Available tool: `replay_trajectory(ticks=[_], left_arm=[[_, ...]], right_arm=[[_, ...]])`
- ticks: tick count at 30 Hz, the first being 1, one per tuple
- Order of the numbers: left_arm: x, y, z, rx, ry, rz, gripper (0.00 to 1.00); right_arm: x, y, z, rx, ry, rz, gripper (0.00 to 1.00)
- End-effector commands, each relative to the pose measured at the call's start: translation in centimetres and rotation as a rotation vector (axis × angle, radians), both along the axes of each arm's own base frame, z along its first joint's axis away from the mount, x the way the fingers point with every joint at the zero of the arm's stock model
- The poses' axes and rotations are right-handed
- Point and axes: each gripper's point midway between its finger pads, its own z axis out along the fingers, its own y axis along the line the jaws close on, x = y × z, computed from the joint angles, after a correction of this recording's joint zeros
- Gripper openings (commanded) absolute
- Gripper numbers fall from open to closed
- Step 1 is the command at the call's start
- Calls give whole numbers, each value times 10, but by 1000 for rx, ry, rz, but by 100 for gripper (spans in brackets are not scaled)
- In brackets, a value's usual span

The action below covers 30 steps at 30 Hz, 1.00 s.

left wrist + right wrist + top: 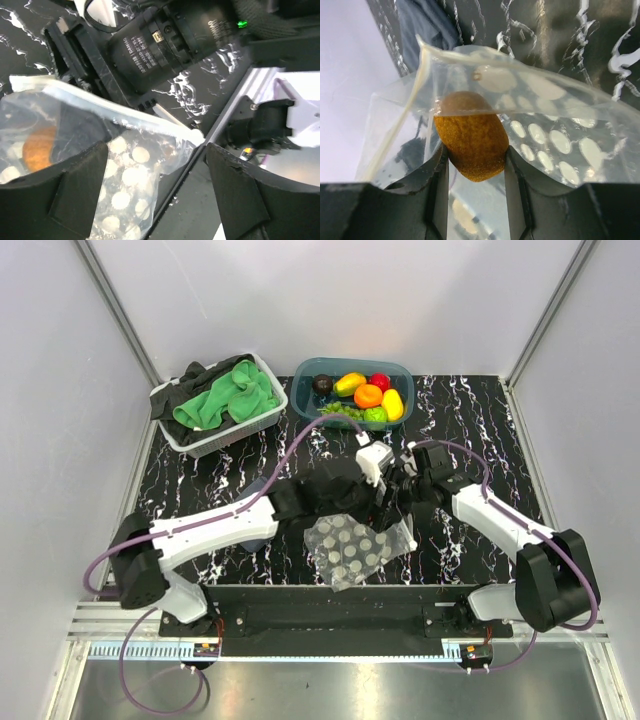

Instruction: Open the zip-top bag and remove the fake food

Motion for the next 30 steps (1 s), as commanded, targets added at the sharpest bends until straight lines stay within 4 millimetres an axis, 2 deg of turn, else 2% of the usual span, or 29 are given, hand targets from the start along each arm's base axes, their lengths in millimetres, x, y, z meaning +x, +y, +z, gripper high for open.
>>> replay_trajectory(ticks=[1, 2, 6, 9, 10, 12, 14, 17, 22, 27, 28, 30], left_arm=[[17, -6, -12, 106, -55, 46, 76], [18, -7, -22, 142, -52, 46, 75], [29, -9, -16, 190, -78, 74, 61], [28, -12, -25, 227, -73, 58, 51], [28, -14, -23, 231, -72, 47, 49], [27, -17, -28, 246, -61, 39, 40], [27, -20, -24, 238, -68, 25, 33], [30, -18, -20, 235, -73, 44, 0], [28, -5, -6, 212, -97, 40, 0], [28, 23, 30, 97, -47, 72, 0], [38, 32, 36, 76, -35, 105, 0], [34, 37, 49, 14, 16, 88, 0]], right_arm=[[18, 5, 25, 21, -75, -15, 1], [19, 5, 26, 20, -75, -16, 1], [19, 4, 26, 12, -69, -20, 1], [19, 3, 26, 5, -64, -29, 1], [19, 3, 27, 5, -66, -32, 1], [20, 2, 29, 5, -74, -34, 1], [20, 2, 29, -2, -75, -34, 1], [21, 1, 29, -2, -74, -41, 1], [18, 0, 34, -5, -113, -15, 1], [9, -7, 35, -51, -227, 89, 1], [6, -6, 36, -44, -245, 124, 1], [4, -6, 37, -42, -255, 132, 0]])
